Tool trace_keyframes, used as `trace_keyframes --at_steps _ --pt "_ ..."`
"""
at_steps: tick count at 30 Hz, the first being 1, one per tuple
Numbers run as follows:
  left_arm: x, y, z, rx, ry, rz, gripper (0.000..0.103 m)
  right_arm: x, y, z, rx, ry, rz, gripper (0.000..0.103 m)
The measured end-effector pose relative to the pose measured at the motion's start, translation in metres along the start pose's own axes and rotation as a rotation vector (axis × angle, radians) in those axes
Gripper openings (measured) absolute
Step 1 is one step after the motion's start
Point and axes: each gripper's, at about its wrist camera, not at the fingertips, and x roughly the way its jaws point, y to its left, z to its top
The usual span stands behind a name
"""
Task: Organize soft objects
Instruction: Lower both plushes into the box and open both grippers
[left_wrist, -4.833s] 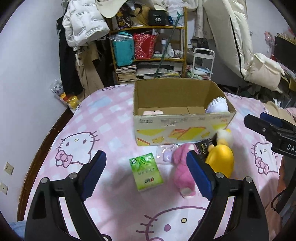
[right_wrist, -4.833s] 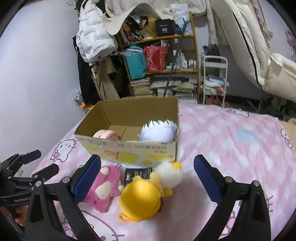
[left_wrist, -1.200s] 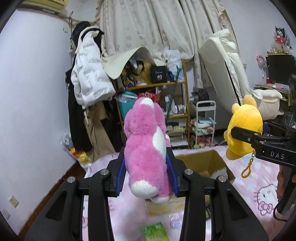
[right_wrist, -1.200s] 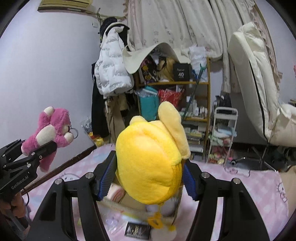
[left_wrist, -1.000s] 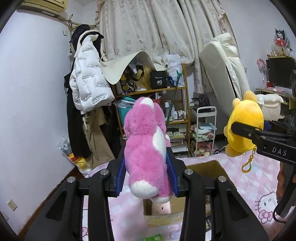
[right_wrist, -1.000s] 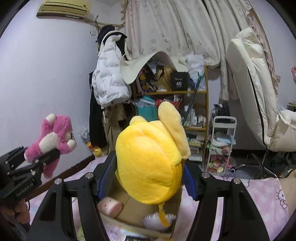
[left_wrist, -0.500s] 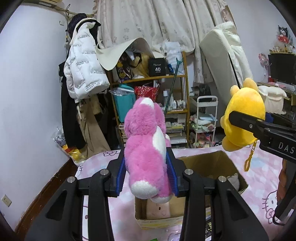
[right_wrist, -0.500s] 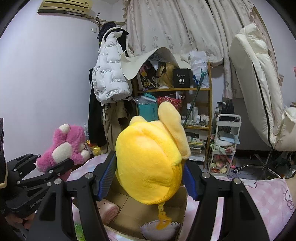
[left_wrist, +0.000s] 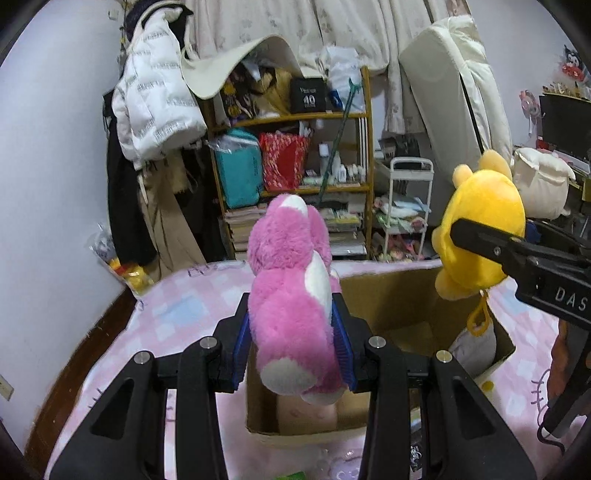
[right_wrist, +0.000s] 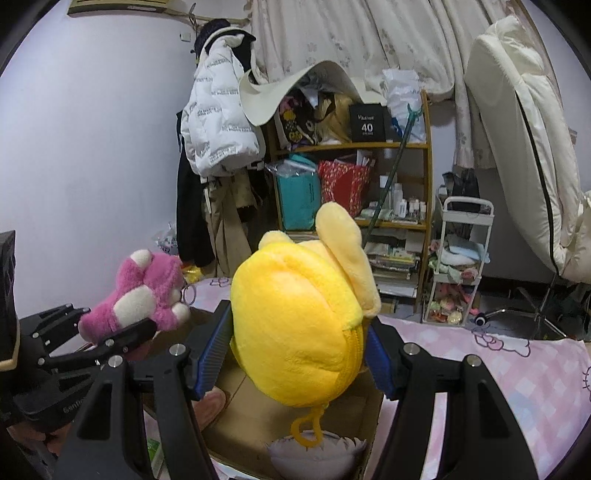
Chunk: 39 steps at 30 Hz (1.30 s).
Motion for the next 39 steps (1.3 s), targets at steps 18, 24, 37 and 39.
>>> trace_keyframes --at_steps 18,24,37,39 --pt "0.030 0.005 -0.020 -0.039 0.135 -0.029 0.039 0.027 0.002 -0.022 -0.017 0.102 0.018 0.071" --pt "0.031 0.004 -0.023 -0.022 0.142 0.012 0.040 0.030 0.003 -0.024 -0.024 0.121 0.016 0.072" --pt "0.023 0.008 -0.025 -0.034 0.122 0.028 0.060 0.038 0.002 -0.030 -0.030 0.158 0.013 0.075" --pt "0.020 0.009 -0.025 -0.033 0.118 0.024 0.060 0.038 0.002 -0.031 -0.029 0.162 0.013 0.077"
